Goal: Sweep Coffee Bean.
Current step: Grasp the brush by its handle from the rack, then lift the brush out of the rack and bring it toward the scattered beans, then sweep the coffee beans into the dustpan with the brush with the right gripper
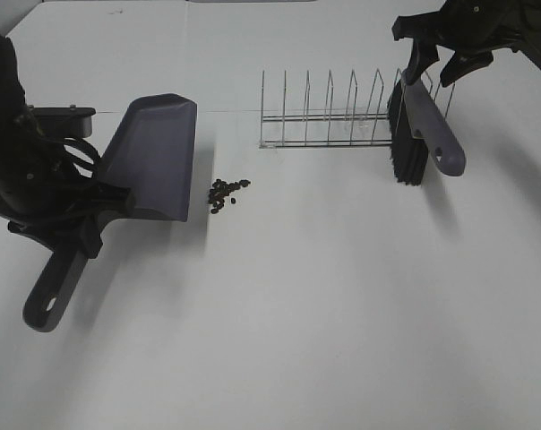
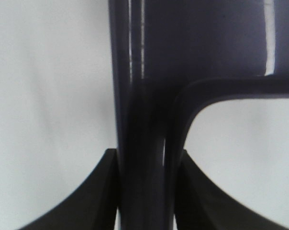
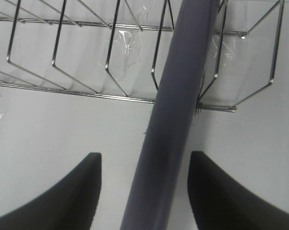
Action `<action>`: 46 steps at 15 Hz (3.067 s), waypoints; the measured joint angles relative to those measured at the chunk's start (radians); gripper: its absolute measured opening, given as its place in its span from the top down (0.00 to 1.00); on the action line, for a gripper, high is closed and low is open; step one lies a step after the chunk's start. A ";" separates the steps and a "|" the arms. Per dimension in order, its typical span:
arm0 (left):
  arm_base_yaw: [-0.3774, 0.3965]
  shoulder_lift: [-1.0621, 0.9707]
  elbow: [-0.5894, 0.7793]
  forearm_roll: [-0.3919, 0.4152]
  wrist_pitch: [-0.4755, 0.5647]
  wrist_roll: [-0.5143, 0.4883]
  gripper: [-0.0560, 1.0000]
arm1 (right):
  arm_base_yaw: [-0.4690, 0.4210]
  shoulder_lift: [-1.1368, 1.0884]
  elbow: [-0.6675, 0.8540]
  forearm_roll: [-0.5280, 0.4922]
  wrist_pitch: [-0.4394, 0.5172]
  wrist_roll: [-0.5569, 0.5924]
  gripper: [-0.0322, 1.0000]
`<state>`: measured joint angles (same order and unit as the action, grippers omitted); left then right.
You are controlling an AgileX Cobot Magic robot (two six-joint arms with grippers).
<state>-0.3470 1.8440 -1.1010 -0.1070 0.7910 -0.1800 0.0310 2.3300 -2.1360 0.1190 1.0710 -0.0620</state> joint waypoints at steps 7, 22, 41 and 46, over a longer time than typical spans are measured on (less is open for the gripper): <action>0.000 0.000 0.000 -0.005 0.000 -0.001 0.69 | 0.002 0.091 -0.008 -0.014 -0.063 0.000 0.46; 0.000 0.000 0.000 -0.006 0.000 -0.001 0.69 | 0.002 0.012 -0.140 -0.047 0.073 0.081 0.62; 0.000 0.142 0.037 0.143 -0.014 -0.138 0.70 | 0.345 -0.271 0.538 -0.307 -0.171 0.248 0.62; -0.058 0.186 0.020 0.125 -0.035 -0.142 0.70 | 0.525 -0.111 0.485 -0.507 -0.170 0.345 0.62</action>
<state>-0.4050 2.0300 -1.0810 0.0180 0.7560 -0.3220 0.5560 2.2190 -1.6510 -0.3880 0.9010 0.2830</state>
